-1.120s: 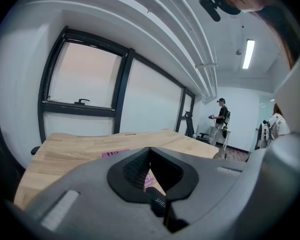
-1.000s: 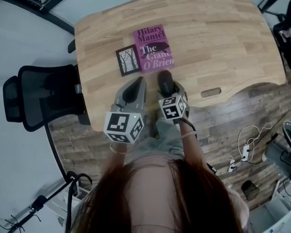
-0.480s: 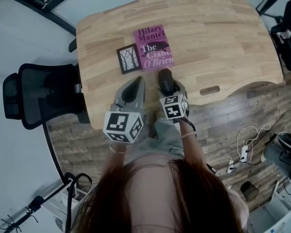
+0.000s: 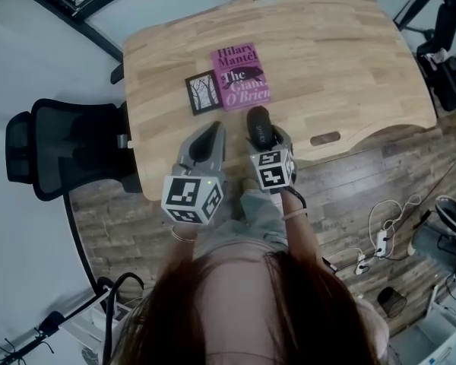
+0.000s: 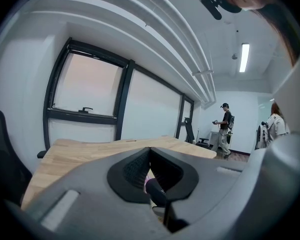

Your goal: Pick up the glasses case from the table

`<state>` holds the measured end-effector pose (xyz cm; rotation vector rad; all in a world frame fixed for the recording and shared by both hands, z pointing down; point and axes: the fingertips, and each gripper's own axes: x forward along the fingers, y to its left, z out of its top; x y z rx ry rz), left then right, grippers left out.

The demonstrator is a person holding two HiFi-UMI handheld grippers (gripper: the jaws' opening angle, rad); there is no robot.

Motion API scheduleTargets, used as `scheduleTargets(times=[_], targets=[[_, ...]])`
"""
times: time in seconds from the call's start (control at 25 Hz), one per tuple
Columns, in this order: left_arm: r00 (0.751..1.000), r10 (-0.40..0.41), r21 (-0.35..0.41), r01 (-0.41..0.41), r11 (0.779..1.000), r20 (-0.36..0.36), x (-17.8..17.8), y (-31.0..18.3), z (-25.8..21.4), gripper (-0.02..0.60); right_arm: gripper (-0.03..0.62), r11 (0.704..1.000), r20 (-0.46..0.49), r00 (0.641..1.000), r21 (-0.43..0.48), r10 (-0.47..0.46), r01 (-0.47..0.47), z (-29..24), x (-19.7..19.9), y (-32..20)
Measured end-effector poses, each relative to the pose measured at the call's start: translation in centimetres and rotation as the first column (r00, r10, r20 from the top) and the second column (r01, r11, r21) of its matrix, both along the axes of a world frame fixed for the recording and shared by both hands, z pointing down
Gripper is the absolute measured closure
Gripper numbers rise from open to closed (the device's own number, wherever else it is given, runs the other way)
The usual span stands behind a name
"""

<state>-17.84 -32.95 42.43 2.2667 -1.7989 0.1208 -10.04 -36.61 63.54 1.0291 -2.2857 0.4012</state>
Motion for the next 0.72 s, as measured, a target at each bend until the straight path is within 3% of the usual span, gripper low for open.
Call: scheduleTargets(times=[0.72], targets=[[1.000, 0.013, 0.097, -0.014, 0.995, 0.016, 0.3, 6.7, -3.5, 0.577, 0.232, 0.987, 0.069, 0.997, 0.149, 0.046, -0.056, -7.6, 1.3, 4.4]])
